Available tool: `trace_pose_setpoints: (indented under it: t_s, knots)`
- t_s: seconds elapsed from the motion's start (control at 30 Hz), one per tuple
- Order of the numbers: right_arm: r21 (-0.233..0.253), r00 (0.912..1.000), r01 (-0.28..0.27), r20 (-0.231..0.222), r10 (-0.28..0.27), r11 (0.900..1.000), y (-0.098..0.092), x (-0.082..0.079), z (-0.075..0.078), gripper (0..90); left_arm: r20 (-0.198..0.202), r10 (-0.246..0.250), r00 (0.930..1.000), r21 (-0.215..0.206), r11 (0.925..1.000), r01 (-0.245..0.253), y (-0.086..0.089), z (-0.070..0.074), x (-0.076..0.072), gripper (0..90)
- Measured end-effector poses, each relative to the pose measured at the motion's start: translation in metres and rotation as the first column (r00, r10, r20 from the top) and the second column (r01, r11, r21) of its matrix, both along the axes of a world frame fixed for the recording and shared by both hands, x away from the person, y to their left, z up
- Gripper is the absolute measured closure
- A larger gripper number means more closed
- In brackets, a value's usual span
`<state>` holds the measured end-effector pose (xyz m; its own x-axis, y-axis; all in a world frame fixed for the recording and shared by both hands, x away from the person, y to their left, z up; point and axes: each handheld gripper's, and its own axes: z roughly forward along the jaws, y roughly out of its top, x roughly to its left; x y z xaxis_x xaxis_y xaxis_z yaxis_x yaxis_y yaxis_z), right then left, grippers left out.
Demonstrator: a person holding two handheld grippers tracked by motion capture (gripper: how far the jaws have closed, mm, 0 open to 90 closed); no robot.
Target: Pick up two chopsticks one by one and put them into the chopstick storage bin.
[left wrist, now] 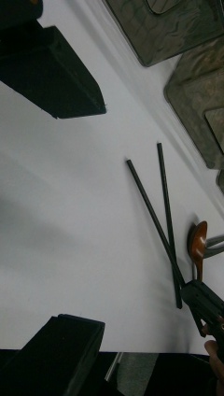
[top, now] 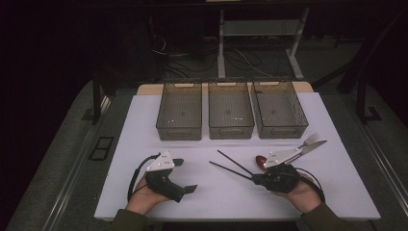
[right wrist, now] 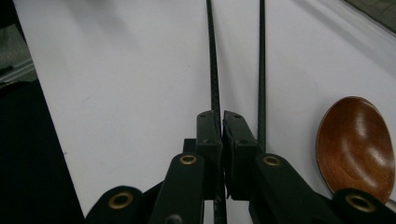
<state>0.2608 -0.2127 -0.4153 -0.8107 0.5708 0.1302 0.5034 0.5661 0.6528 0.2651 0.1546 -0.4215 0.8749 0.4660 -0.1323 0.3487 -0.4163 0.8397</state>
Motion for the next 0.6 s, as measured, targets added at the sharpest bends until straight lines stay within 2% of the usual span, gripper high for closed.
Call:
trace_pose_setpoints:
  t_s: [0.27,0.6]
  knots:
    - [0.051,0.9998,0.019,0.003,-0.019,0.999,-0.006,0.003,0.011,85.9,0.003,-0.002,1.0000,0.000,1.0000,0.002,0.000,0.000,0.000,0.0]
    - [0.091,0.9988,0.041,0.021,-0.043,0.995,-0.008,0.008,0.023,85.9,0.006,-0.003,1.0000,-0.007,1.0000,0.004,-0.001,-0.001,-0.001,0.0]
